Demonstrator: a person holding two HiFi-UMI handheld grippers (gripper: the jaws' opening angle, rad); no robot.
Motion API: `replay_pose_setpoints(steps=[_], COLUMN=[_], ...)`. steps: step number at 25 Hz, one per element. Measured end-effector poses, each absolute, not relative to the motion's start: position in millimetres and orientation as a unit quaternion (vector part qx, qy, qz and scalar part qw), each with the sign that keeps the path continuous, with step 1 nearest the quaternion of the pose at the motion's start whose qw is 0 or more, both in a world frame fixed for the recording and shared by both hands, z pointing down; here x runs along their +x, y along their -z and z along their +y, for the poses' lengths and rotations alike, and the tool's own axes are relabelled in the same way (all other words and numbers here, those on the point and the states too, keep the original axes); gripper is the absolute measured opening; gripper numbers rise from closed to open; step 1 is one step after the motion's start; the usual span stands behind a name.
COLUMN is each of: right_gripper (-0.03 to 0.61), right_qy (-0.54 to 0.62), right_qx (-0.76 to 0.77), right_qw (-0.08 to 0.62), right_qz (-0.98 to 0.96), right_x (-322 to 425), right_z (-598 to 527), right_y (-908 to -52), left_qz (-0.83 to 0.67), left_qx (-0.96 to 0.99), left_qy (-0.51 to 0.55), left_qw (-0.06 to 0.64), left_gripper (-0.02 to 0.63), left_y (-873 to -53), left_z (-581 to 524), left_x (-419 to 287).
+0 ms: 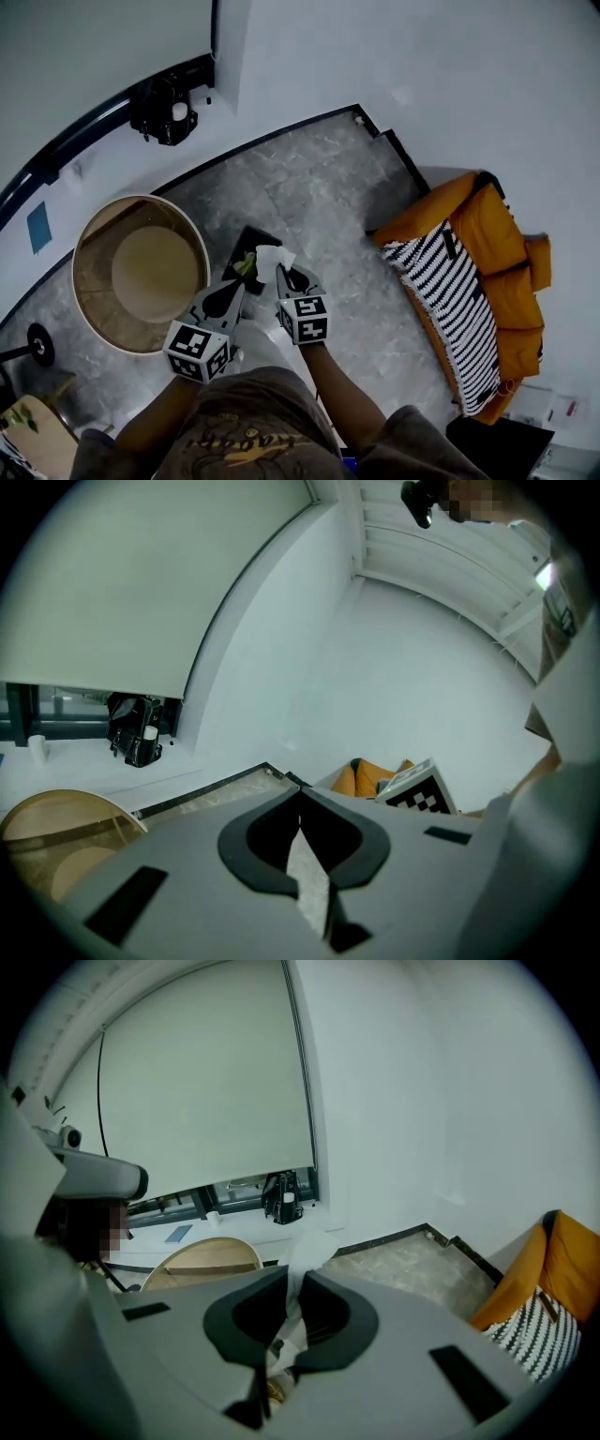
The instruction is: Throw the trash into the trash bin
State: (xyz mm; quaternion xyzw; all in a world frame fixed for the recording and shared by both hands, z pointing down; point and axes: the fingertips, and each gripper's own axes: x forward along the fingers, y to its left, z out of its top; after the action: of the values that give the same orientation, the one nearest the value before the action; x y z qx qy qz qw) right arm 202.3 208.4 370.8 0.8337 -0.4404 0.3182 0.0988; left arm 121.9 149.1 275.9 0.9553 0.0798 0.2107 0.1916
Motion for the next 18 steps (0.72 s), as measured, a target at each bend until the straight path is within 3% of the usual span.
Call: replay_pose_setpoints(steps=[8,18], right_gripper=[0.026,0.026], right_qy=[-0.338,-0.381], right_qx=[0.825,0.806], right_qw=[0.086,0.104], right_qz=[-0.444,-0.440], right_x=[210.8,230.5], right_z=[198.9,165.8], right_y=[-426.5,-588.2], left_qz=[0.071,0.055], left_qx=[0.955,0.941], left_qy=[-0.233,-0.268], left_qw=[0.169,0.199], left_gripper=[0.020,0.020], left_y=[-329.2,-461.8], left_z=[142.0,107.5], left_x=[135.7,155.1])
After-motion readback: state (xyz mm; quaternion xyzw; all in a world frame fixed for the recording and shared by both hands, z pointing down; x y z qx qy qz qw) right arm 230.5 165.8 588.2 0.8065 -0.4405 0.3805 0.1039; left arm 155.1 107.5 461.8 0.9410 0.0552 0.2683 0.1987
